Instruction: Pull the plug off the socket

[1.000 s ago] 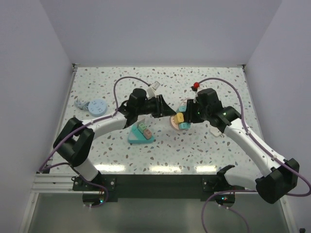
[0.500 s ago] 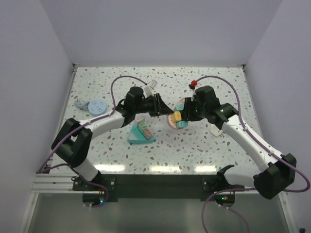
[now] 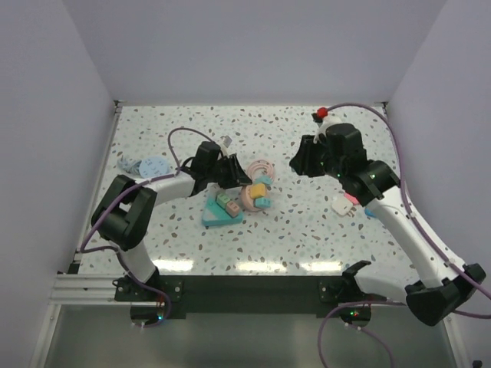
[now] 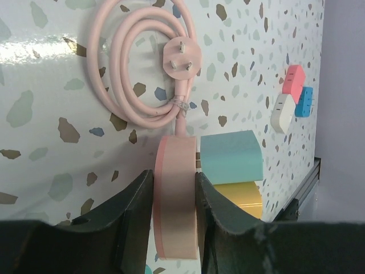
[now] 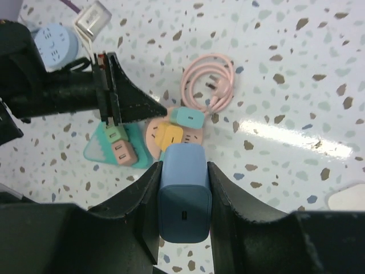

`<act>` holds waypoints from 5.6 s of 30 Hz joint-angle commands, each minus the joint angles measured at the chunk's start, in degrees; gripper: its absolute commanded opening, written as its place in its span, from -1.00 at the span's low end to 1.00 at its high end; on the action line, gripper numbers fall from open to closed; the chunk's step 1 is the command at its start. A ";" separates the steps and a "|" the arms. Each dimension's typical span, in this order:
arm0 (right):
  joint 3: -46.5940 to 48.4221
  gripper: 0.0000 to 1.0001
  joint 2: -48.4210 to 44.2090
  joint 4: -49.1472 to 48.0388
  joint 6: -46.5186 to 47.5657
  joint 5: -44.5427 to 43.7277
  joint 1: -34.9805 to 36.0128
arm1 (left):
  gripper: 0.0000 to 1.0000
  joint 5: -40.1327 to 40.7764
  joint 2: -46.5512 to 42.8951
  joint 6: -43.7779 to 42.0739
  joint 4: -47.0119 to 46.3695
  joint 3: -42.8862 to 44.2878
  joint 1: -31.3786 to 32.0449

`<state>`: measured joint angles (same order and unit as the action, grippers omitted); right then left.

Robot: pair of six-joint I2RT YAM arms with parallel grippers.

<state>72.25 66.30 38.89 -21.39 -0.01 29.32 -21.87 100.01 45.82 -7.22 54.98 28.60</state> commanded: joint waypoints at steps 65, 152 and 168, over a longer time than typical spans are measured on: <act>-18.37 0.94 14.72 -27.02 -14.65 17.51 -5.33 | -1.00 -7.84 -7.02 -0.03 -9.21 -2.16 2.60; -19.07 0.26 12.88 -25.26 -11.84 16.53 3.11 | -1.00 -6.78 -4.64 5.85 -14.66 -3.30 2.51; -18.55 -0.89 15.88 -29.31 -10.60 17.77 3.99 | 0.22 -8.72 -4.30 4.36 -14.75 -4.00 4.18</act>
<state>52.90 82.48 13.50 -32.97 16.01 32.93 -27.49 96.64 50.19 -17.19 50.70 31.62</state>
